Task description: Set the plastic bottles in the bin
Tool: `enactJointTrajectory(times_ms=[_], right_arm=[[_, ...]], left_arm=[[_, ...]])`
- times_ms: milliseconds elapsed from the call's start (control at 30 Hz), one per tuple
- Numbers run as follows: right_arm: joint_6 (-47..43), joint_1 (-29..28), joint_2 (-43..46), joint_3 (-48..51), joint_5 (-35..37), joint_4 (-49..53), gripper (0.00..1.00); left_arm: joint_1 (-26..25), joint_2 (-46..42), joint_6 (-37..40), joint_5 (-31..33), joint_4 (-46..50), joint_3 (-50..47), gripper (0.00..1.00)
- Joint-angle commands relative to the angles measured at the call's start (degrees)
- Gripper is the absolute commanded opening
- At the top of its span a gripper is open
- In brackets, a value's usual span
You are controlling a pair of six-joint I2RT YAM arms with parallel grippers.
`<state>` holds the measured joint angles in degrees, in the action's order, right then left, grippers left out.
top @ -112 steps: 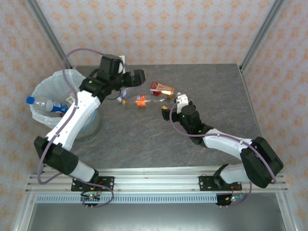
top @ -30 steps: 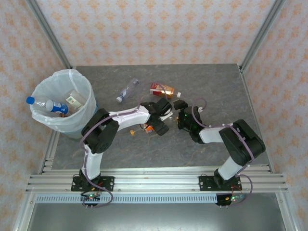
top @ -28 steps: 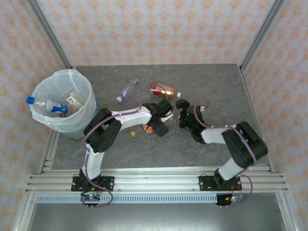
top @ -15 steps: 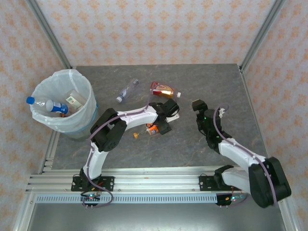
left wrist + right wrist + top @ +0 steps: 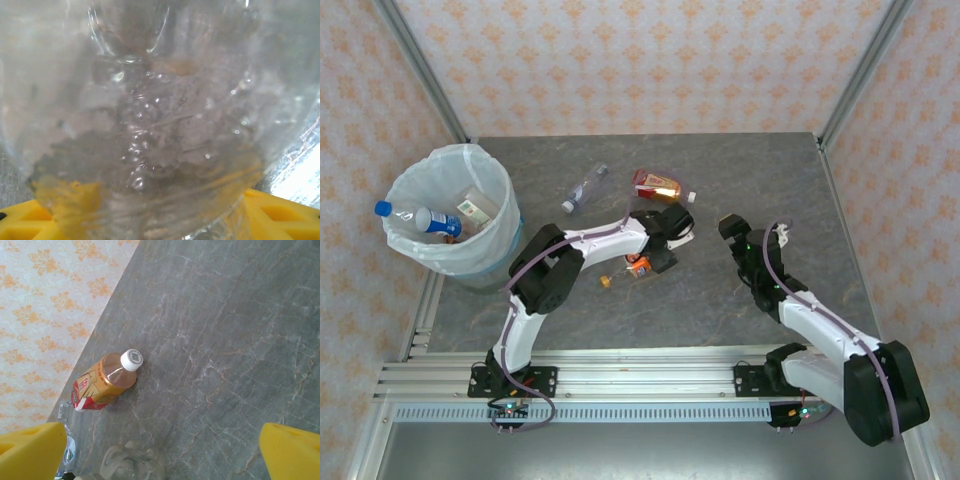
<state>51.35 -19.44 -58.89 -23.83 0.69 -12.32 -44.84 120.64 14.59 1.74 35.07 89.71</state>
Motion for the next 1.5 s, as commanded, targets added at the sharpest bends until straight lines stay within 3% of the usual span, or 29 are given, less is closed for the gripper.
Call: enactJointTrajectory(times_ms=[0,367,633,900,1300,1467], right_arm=[[-4.6,0.3,1.1,-3.0,1.3,2.0,0.99],[-11.9,0.2,1.7,-5.4,-3.6,0.4,0.99],[-14.1,0.0,1.2,-5.7,-8.2,-4.4,0.99],[-20.6,-2.2,-0.8,-7.7,-14.6,-8.2,0.99],[-28.8,-10.9,-7.3,-12.8,-16.9,-14.1,0.99],[-30.5,-12.7,-8.6,-14.9,-16.3,-14.8,0.99]], left_arm=[[0.8,-5.3,-3.5,-0.9,-2.0,0.1,0.38],[3.6,-17.2,-12.2,-4.4,-11.2,-8.1,0.25],[4.5,-26.4,-17.3,-4.4,-20.1,-14.6,0.0],[5.9,-35.1,-21.0,-2.1,-28.8,-20.9,0.0],[8.2,-48.4,-26.1,4.4,-35.8,-27.5,0.0],[8.4,-51.8,-25.3,12.0,-37.9,-26.6,0.0]])
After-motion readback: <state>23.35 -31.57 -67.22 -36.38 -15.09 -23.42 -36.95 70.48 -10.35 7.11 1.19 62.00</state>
